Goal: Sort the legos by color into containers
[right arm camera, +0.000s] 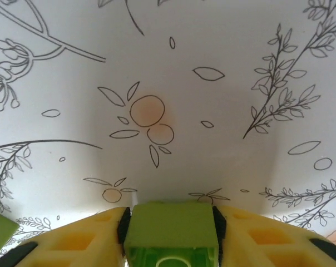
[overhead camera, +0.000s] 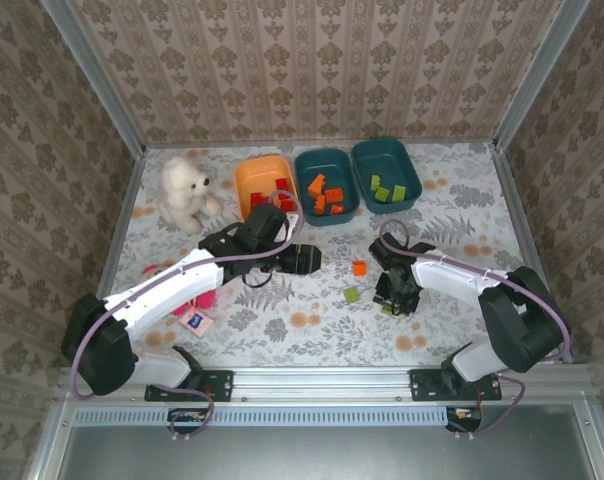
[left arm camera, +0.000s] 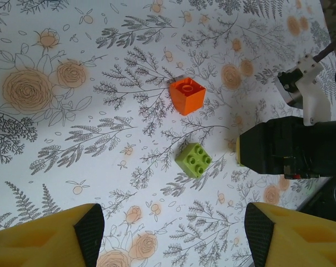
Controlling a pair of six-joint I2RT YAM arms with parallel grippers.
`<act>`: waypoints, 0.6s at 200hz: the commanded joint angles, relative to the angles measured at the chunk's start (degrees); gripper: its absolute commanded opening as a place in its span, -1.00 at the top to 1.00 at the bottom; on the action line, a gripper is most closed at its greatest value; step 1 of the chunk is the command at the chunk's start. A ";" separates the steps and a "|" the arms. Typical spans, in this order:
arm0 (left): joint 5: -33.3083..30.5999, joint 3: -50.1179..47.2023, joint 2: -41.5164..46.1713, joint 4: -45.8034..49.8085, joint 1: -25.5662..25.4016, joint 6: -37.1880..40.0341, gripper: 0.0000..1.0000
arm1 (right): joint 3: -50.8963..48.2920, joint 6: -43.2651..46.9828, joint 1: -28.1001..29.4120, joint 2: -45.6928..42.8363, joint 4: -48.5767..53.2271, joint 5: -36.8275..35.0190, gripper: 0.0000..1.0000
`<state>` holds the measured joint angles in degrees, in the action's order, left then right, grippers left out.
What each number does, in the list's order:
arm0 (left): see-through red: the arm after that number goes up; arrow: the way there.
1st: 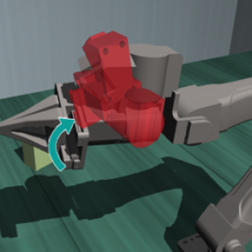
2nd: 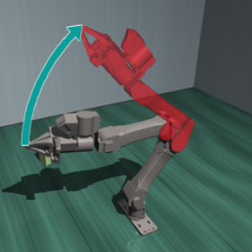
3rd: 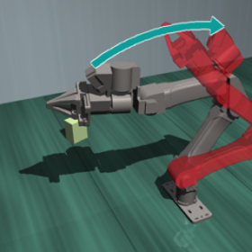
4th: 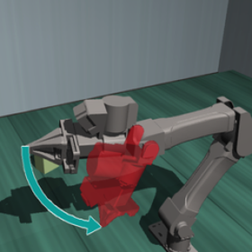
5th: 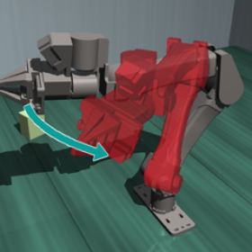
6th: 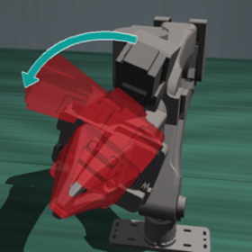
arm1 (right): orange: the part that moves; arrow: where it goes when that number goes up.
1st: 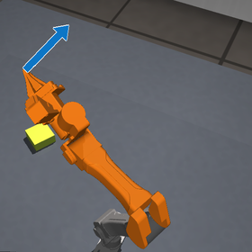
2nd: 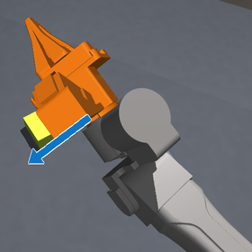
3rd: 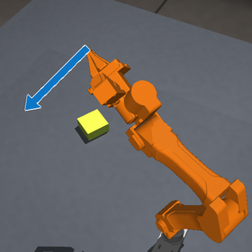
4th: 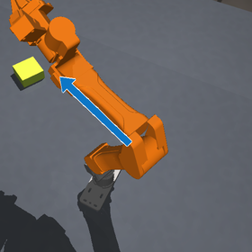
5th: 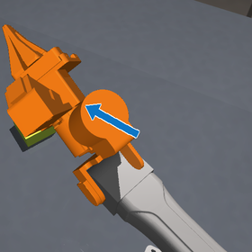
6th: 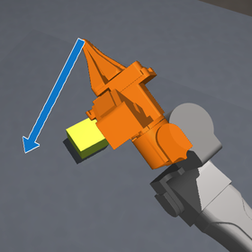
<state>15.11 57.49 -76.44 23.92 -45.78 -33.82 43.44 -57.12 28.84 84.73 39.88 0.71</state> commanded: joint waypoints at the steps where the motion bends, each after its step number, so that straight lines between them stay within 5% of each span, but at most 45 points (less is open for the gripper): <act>1: 0.07 2.22 -0.46 -0.90 -0.62 -0.18 -0.40 | 1.03 0.55 -0.15 -0.05 0.58 -0.71 0.34; 53: 1.71 7.37 -3.56 -4.26 1.27 -4.13 -0.41 | 19.96 13.02 -3.33 -1.89 7.27 -11.01 0.45; 120: 5.50 16.49 -15.52 -13.14 7.85 -9.41 -0.41 | 53.07 25.04 -16.63 24.95 2.94 -6.09 0.46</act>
<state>18.65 70.50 -88.44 15.16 -39.64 -40.80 88.12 -38.13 15.22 100.31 42.72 -6.87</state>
